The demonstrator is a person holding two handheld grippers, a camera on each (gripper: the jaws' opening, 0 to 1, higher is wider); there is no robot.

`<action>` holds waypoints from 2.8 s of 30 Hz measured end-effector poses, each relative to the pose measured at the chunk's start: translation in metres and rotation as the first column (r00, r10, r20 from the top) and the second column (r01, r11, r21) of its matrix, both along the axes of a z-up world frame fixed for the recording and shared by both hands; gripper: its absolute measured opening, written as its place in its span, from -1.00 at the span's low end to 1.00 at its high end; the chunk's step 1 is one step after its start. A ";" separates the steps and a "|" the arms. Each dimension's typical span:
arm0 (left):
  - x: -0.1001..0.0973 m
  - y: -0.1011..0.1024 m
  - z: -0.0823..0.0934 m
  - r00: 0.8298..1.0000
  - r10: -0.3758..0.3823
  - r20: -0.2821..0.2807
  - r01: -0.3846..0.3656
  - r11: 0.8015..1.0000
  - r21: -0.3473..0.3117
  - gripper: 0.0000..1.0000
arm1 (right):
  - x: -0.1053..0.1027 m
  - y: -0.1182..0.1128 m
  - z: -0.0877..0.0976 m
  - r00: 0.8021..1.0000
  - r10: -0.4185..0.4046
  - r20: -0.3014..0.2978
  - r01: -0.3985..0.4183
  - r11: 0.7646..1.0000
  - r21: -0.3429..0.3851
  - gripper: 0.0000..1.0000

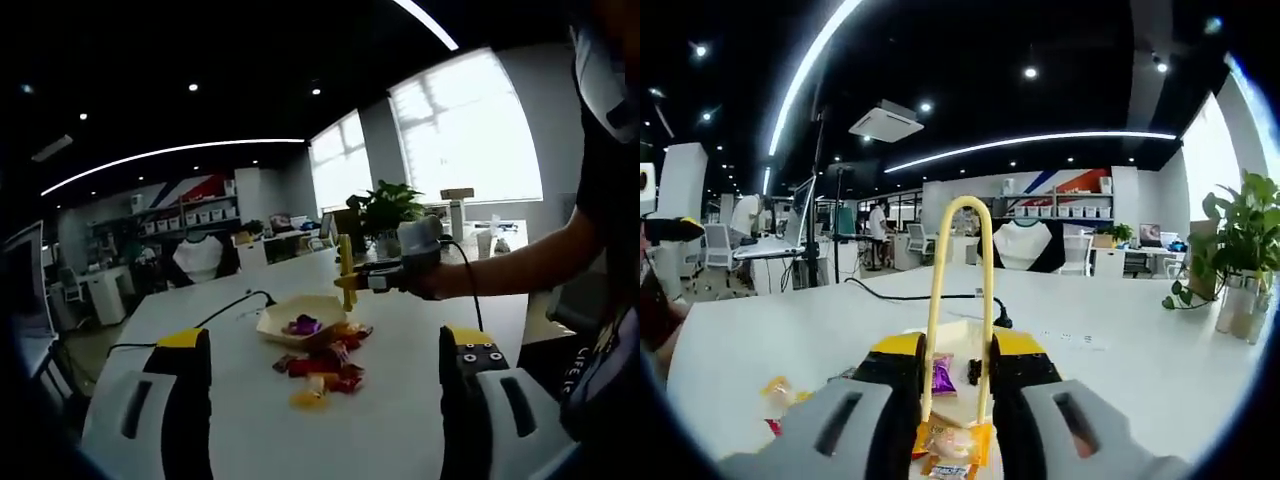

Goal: Place the target food into the container with the food tongs after gripping and lifting it, then release it inside without dropping or visibly crushing the food.

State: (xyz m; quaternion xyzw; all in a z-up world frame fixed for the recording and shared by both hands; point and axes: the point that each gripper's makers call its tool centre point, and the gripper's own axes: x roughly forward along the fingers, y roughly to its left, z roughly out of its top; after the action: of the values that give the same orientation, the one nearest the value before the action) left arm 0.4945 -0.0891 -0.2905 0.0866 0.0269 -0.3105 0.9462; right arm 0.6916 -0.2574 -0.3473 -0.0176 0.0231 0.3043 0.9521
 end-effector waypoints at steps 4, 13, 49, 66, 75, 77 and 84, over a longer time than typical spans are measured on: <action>0.001 0.002 0.002 1.000 0.007 0.001 -0.007 1.000 0.004 1.00 | -0.012 0.005 -0.008 0.995 0.099 0.007 -0.099 0.995 -0.019 -0.56; 0.000 0.010 -0.001 0.999 0.031 -0.011 -0.030 0.999 0.017 1.00 | -0.027 0.006 -0.019 0.970 0.240 0.021 -0.240 0.971 -0.009 -0.56; 0.005 0.004 -0.006 0.999 0.027 -0.043 -0.026 0.999 0.030 0.95 | -0.024 -0.040 -0.052 0.990 -0.068 -0.120 0.061 0.996 -0.063 -0.59; 0.005 -0.003 0.002 1.000 0.012 -0.022 -0.011 1.000 0.018 0.95 | -0.041 -0.046 -0.060 0.950 -0.292 -0.107 0.289 0.956 -0.039 -0.61; 0.005 -0.005 -0.001 1.000 0.012 -0.028 -0.011 1.000 0.013 0.95 | -0.050 -0.044 -0.043 0.970 -0.241 -0.025 0.240 0.970 -0.040 -0.55; 0.004 -0.006 -0.002 1.000 0.010 -0.029 -0.009 1.000 0.013 0.95 | -0.051 -0.044 -0.043 0.970 -0.243 -0.027 0.242 0.970 -0.040 -0.55; 0.005 -0.007 -0.002 1.000 0.008 -0.027 -0.007 1.000 0.013 0.94 | -0.053 -0.039 -0.052 0.970 -0.241 -0.026 0.240 0.970 -0.023 -0.55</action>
State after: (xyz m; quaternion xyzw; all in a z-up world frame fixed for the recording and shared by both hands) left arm 0.4994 -0.0960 -0.2920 0.0883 0.0419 -0.3079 0.9464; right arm 0.6386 -0.2963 -0.3988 -0.0194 0.0418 0.1866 0.9814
